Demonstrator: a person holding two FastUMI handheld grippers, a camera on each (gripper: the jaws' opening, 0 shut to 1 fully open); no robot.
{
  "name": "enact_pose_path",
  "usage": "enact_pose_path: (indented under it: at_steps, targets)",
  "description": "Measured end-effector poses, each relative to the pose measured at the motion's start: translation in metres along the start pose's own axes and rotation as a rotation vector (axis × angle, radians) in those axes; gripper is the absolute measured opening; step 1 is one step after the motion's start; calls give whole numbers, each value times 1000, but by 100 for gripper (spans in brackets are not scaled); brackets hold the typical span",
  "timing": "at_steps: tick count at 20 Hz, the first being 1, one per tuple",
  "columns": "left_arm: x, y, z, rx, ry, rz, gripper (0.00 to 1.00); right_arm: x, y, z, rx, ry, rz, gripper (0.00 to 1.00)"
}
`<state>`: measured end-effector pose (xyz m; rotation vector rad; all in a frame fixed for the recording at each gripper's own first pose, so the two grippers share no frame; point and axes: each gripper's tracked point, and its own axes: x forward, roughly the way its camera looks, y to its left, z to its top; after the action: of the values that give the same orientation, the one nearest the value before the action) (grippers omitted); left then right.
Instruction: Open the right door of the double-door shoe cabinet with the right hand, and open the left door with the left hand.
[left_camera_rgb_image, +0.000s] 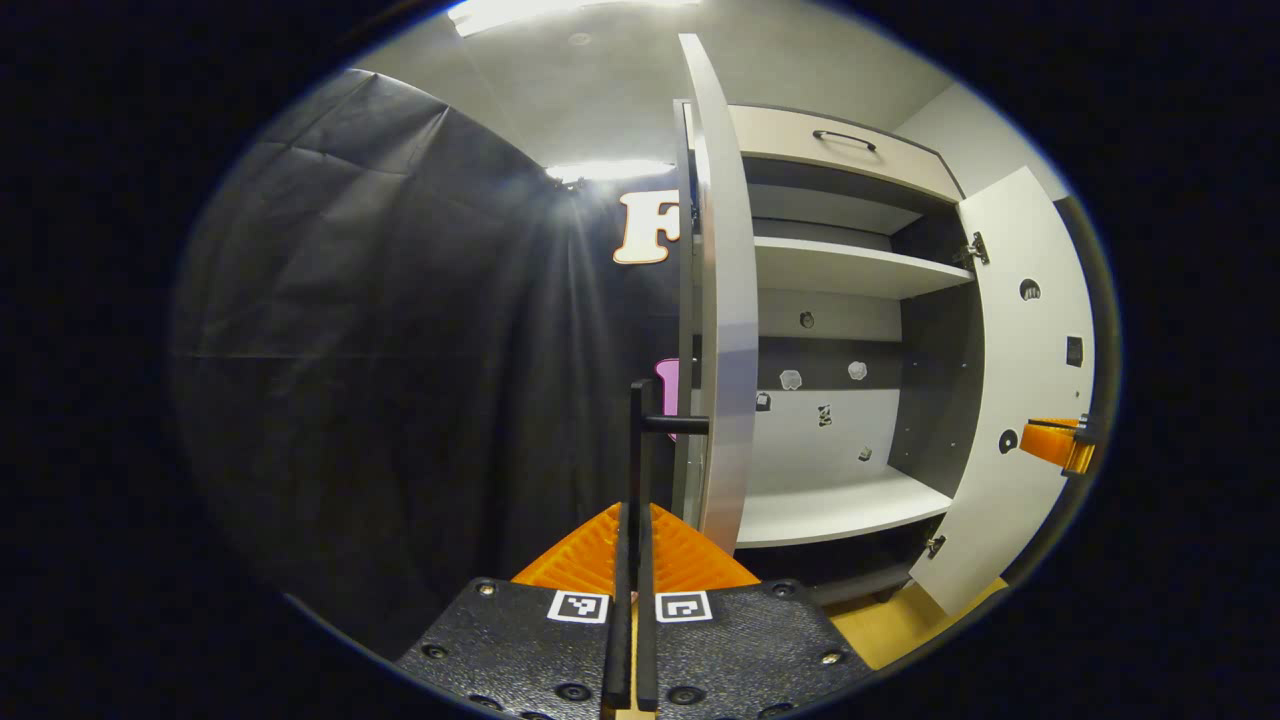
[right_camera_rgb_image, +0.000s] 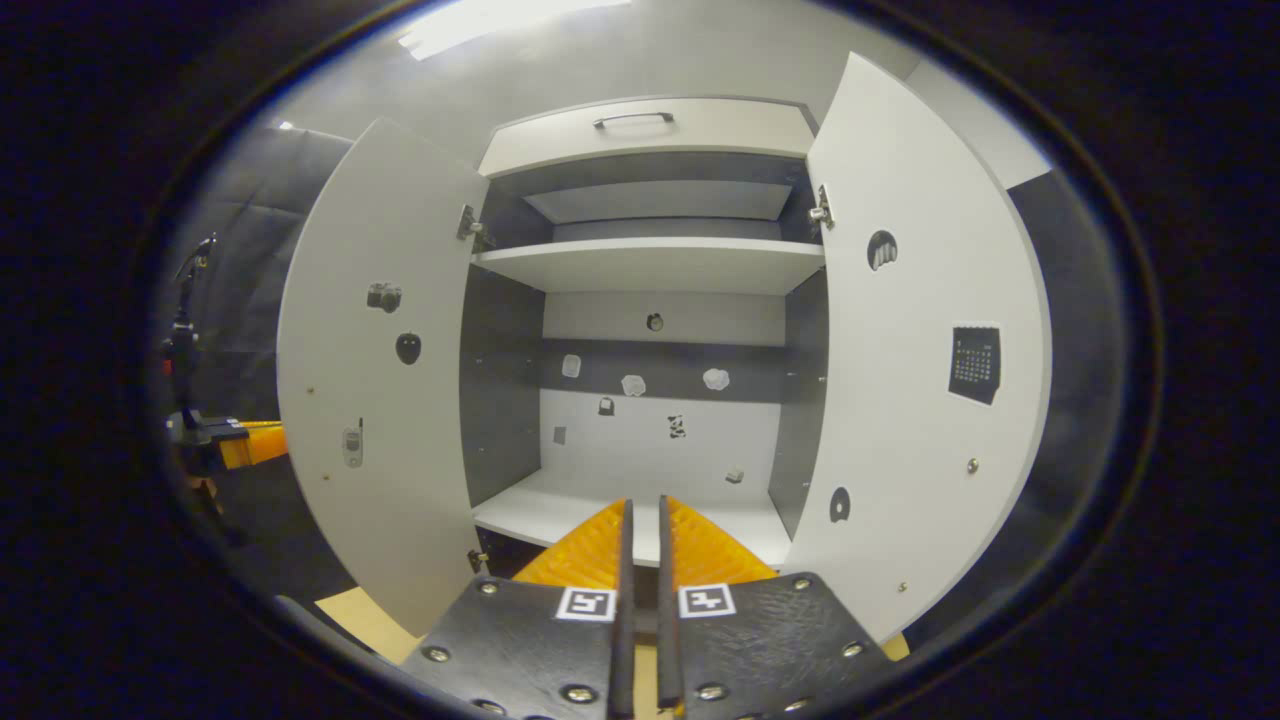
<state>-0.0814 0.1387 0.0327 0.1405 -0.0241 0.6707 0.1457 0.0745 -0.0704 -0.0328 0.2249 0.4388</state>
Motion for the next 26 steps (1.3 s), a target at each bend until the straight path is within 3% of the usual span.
enact_pose_path:
  at_steps: [2,5,19,20,21,22,26]
  targets:
    - [1,1,1,-12,-1,4,0,4,-4,2,-5,-13,-16,30]
    - [0,1,0,-6,0,14,3,0,-7,9,-12,-47,-39,96]
    - [1,2,1,-45,16,57,4,9,-20,13,-16,-76,-60,97]
    - [0,3,2,-43,17,61,10,10,-20,12,-17,-75,-60,97]
    - [-2,3,4,-41,17,64,10,10,-20,12,-18,-75,-62,97]
    - [-4,2,7,-37,11,63,3,10,-20,12,-22,-75,-63,98]
    - [-16,-6,24,-27,-8,52,1,12,-22,9,-29,-74,-63,97]
